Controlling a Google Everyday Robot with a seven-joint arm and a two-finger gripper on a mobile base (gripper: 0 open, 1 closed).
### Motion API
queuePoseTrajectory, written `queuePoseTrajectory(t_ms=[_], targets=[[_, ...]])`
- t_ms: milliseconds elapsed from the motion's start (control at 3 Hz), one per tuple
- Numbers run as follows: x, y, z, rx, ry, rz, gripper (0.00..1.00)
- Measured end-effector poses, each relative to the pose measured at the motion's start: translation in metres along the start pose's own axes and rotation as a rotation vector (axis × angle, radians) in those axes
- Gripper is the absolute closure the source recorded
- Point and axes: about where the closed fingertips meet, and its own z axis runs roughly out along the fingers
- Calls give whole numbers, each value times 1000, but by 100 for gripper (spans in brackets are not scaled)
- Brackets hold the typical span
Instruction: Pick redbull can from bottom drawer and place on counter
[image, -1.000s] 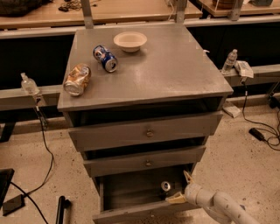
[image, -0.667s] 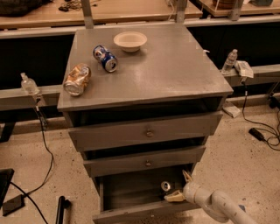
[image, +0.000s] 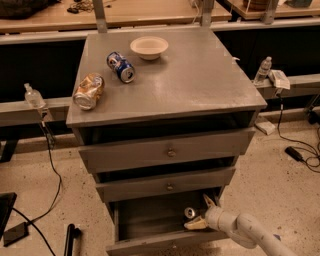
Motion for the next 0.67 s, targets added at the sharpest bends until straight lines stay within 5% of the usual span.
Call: queuePoseTrajectory(t_ms=[333, 667], targets=[[1, 4, 9, -34, 11, 4, 12], [3, 7, 15, -62, 24, 8, 35]])
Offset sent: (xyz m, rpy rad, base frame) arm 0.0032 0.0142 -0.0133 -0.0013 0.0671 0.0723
